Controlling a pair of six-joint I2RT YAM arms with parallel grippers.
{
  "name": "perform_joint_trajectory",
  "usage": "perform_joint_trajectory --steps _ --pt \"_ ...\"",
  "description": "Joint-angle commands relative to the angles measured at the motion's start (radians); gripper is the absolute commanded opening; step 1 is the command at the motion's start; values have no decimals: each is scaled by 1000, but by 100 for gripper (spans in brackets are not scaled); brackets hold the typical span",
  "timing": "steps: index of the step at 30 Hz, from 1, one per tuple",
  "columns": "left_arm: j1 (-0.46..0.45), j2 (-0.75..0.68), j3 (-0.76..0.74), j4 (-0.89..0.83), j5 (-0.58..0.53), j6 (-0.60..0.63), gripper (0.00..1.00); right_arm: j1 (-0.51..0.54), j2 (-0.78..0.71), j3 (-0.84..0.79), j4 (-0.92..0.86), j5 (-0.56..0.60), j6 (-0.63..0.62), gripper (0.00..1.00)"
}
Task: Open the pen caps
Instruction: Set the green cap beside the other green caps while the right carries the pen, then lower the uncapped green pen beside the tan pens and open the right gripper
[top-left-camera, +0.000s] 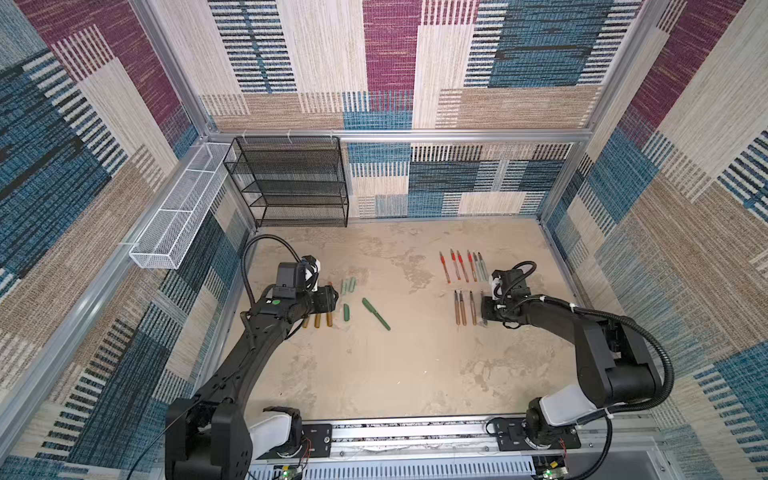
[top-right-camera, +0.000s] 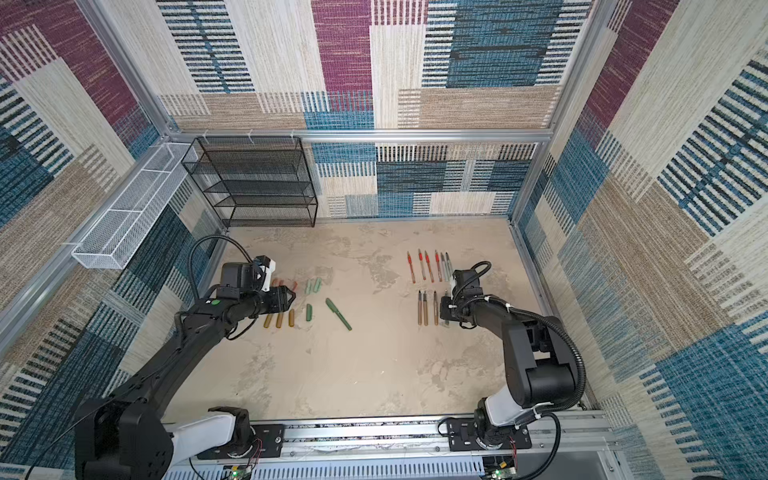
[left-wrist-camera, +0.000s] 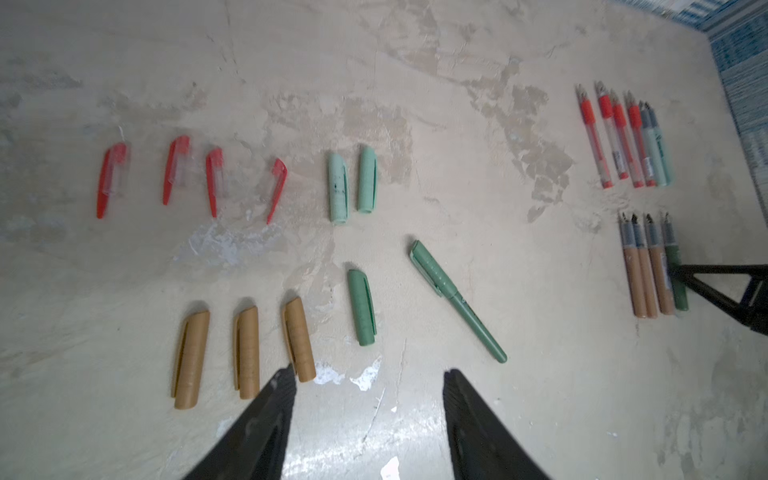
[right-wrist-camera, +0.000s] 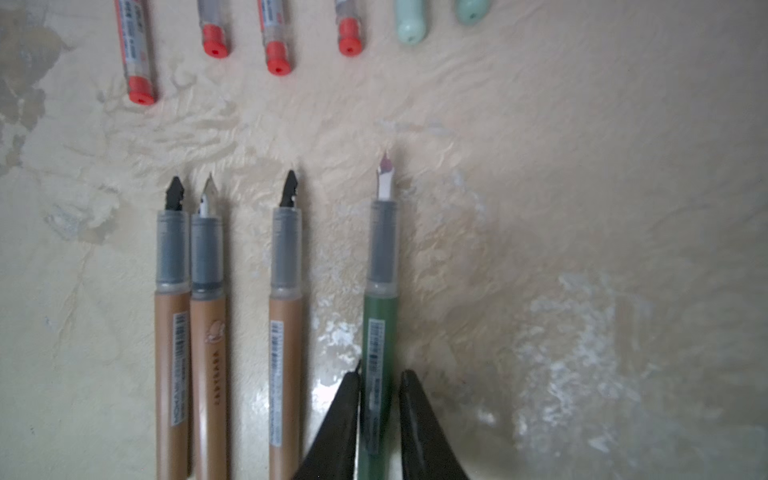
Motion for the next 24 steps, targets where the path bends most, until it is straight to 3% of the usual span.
perform_joint_trajectory --steps 1,15,24 --pt "49 -47 -25 40 50 39 66 0 0 9 -3 15 -6 25" --pt "198 -141 -48 66 144 103 82 13 -164 79 -46 -67 41 30" --pt "205 -136 -50 68 162 103 85 243 -85 200 -20 -123 122 41"
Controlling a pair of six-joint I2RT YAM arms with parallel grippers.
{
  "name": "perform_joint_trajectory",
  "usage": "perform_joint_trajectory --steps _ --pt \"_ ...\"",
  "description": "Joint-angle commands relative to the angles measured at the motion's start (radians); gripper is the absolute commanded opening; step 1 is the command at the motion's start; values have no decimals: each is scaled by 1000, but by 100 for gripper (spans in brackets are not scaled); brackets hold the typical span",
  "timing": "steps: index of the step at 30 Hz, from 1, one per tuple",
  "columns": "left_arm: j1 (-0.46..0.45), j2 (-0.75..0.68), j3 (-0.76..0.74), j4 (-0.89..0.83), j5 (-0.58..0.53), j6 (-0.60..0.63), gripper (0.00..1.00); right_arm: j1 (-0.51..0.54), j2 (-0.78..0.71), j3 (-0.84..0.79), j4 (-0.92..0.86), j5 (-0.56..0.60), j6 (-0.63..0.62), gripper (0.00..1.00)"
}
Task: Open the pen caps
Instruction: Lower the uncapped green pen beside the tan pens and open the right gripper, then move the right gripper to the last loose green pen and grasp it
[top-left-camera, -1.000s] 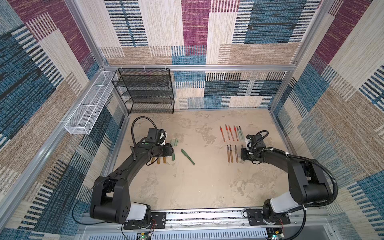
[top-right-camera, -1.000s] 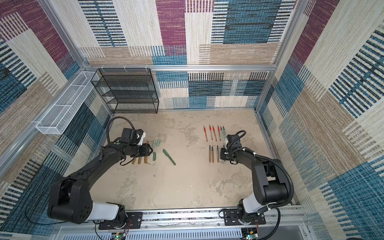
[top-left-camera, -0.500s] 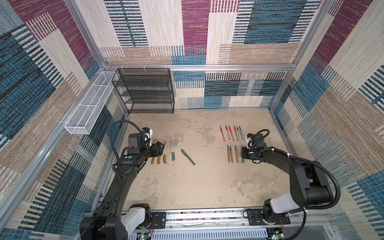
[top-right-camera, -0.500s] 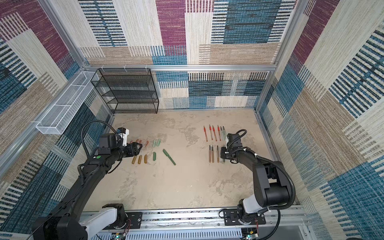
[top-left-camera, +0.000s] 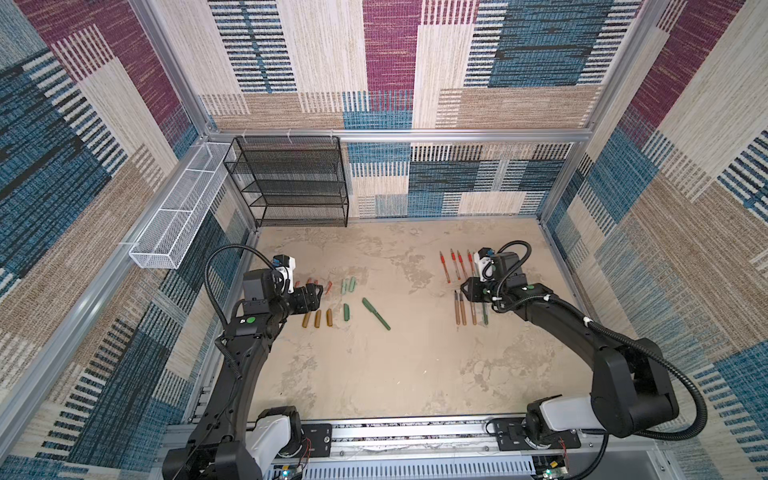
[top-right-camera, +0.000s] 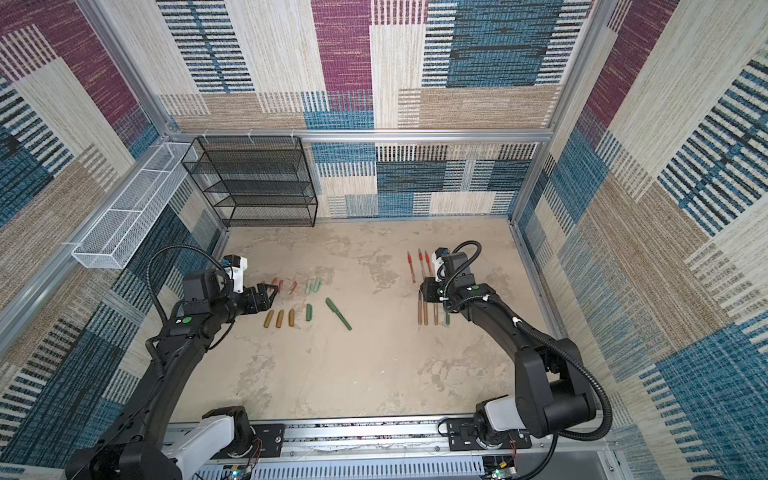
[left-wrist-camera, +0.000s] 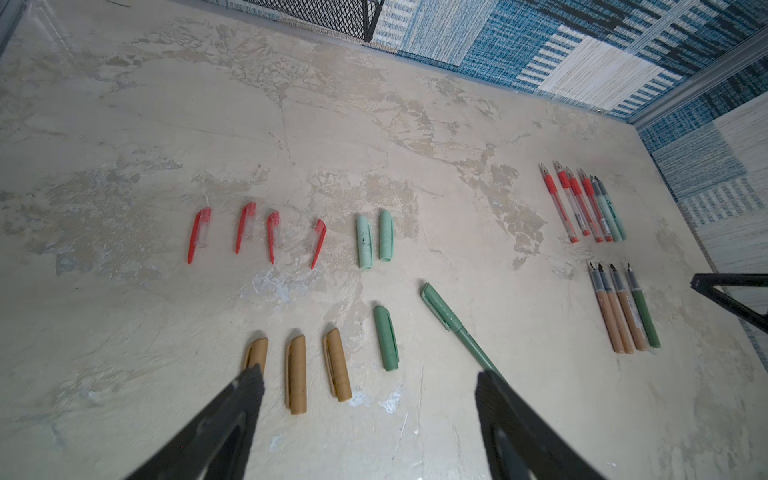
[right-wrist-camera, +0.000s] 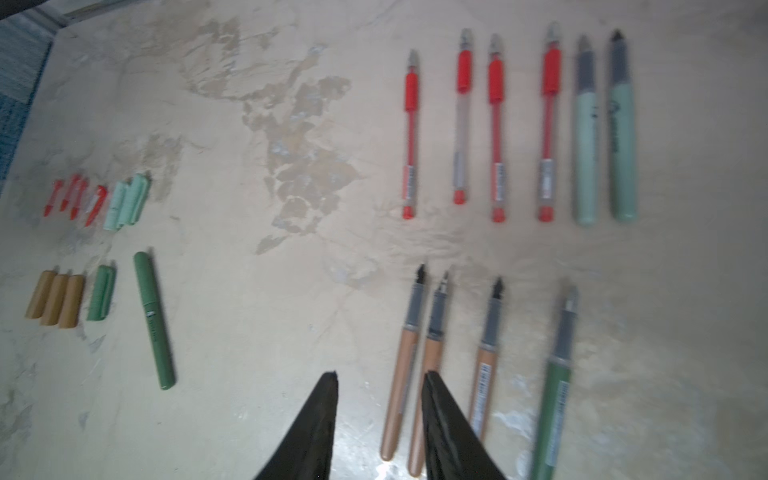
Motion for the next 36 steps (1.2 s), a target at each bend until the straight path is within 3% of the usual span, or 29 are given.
perform_joint_trajectory --steps 1,10,18,28,36 --pt "1 4 7 14 17 22 85 82 59 55 22 -27 50 42" --pt "1 7 -5 35 11 33 85 317 312 286 -25 33 48 44" --pt "1 5 -8 41 16 34 85 461 560 540 -147 89 11 43" --pt "1 3 0 25 22 28 85 536 764 777 -312 165 -39 38" --pt "1 8 6 18 18 26 85 558 809 801 -327 184 -69 32"
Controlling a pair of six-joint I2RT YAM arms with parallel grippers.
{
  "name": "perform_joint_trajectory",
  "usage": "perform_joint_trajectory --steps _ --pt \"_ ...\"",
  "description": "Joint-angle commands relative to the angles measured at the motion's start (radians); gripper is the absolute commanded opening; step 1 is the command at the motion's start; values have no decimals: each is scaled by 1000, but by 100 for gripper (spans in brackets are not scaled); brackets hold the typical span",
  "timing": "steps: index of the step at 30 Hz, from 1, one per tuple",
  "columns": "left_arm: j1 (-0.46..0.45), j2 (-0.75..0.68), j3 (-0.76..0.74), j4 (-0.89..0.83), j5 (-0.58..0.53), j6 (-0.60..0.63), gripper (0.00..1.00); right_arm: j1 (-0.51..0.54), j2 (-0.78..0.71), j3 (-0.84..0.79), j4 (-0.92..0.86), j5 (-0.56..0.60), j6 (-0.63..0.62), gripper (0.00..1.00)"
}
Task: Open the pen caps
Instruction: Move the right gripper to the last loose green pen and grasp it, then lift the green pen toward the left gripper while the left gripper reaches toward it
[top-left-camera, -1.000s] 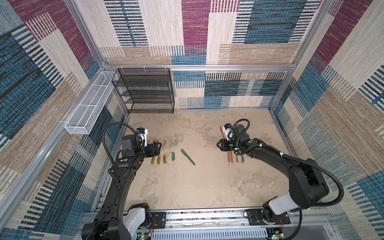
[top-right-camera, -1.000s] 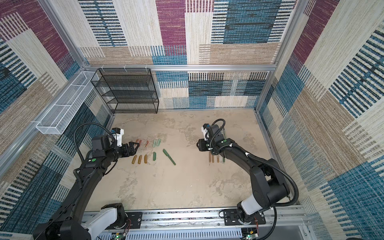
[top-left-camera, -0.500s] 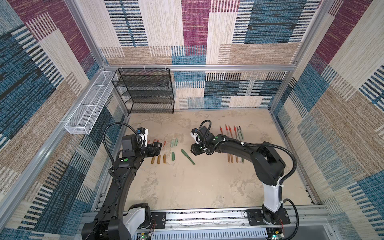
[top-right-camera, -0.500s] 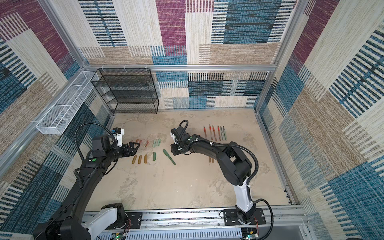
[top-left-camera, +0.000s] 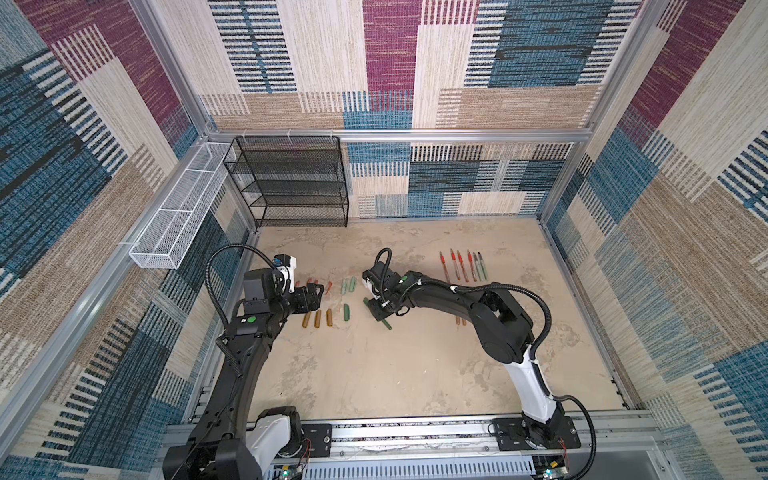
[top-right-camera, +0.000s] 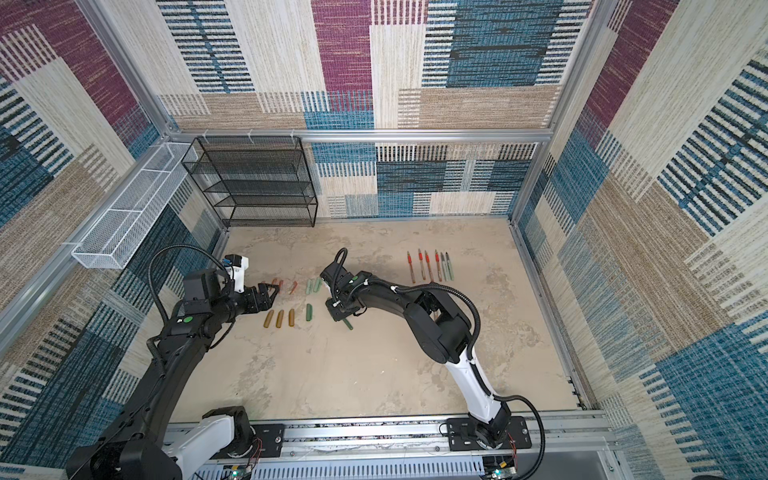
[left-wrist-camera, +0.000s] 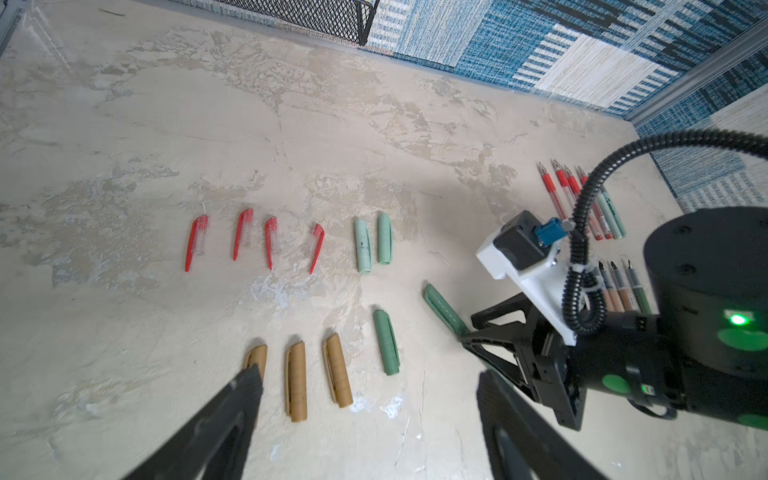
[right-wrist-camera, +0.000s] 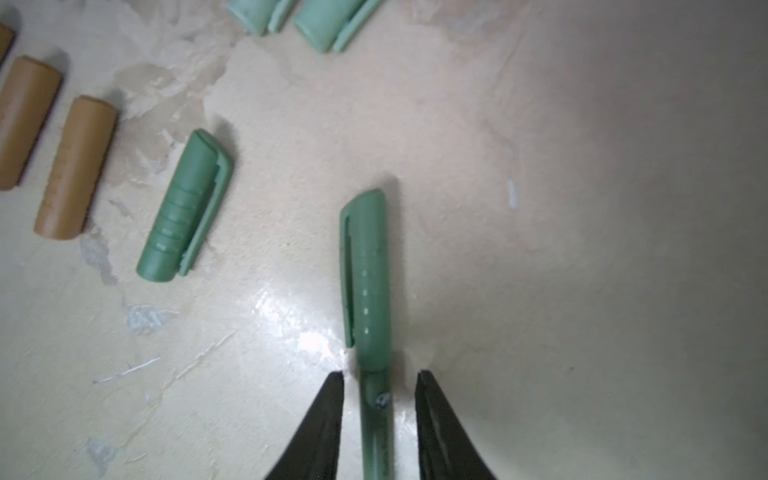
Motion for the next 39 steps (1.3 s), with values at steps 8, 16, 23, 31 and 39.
perform_joint_trajectory --steps 8,16,23,31,39 --pt "1 1 16 -8 17 5 85 8 0 -34 -7 18 -4 17" --pt "1 0 18 22 111 -47 83 7 -118 -132 92 -19 37 14" --pt "-1 -5 9 76 278 -105 80 13 -249 -226 263 -116 81 11" --pt "-17 4 -39 215 466 -250 76 24 -434 -392 580 -248 190 9" --pt "-89 34 -97 381 540 -429 72 45 -493 -448 720 -306 229 9"
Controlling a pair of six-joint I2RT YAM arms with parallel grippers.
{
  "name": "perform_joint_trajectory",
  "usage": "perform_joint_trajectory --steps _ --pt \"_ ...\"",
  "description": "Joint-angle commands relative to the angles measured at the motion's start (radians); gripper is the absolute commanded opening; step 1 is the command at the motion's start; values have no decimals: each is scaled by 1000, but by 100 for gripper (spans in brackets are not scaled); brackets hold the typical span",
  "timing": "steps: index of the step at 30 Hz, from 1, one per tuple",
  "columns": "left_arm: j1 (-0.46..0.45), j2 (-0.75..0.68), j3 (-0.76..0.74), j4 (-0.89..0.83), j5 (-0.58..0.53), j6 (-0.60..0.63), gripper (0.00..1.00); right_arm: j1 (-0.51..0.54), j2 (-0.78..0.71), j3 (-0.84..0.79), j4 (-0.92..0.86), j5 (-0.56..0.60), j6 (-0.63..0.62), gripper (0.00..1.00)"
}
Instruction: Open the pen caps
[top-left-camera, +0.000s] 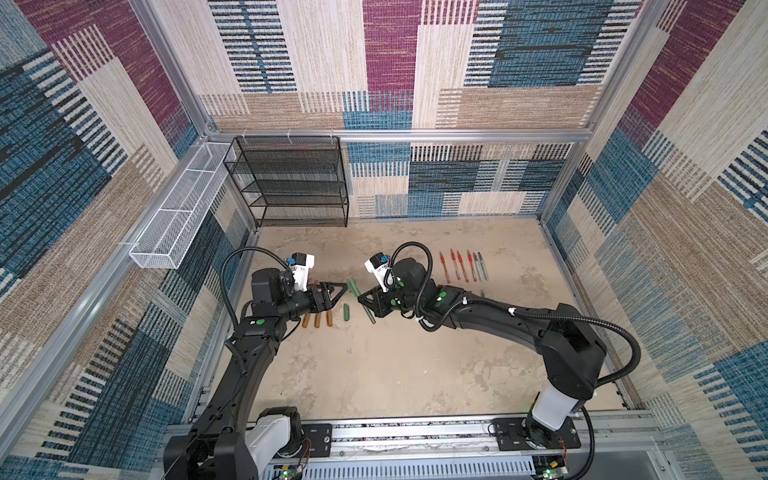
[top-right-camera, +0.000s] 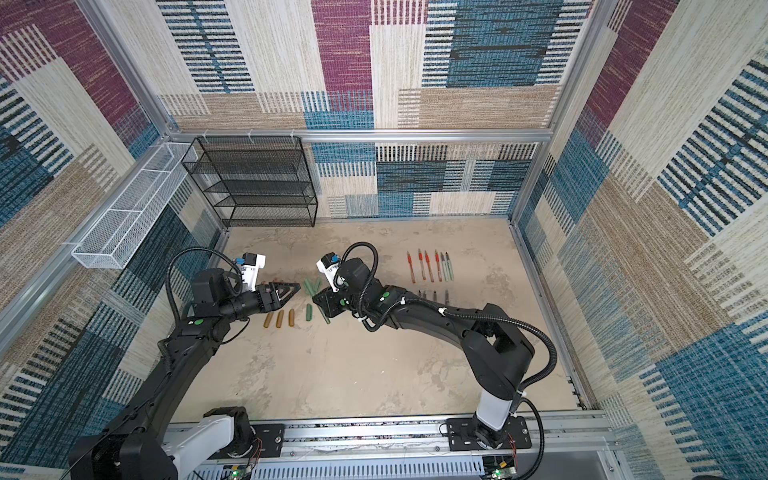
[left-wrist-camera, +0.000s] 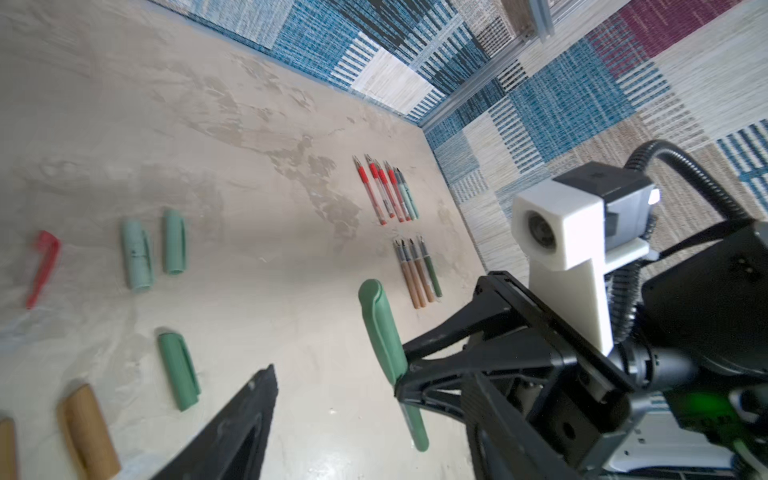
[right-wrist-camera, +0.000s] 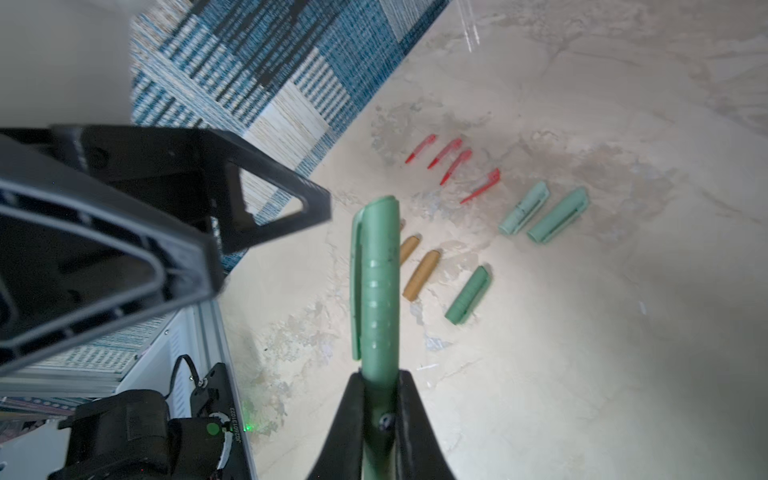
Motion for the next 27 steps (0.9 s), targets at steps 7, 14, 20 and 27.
perform_joint_trajectory --steps 7,14,20,27 --pt "-48 25 -38 146 54 -146 47 25 3 -3 132 -83 34 9" --pt "-46 22 -37 164 48 -160 11 31 29 21 97 -95 16 9" --pt "-39 18 -42 163 41 -154 0 34 43 5 105 -101 32 20" --pt "-35 21 -40 163 42 -162 0 42 57 -9 112 -103 35 21"
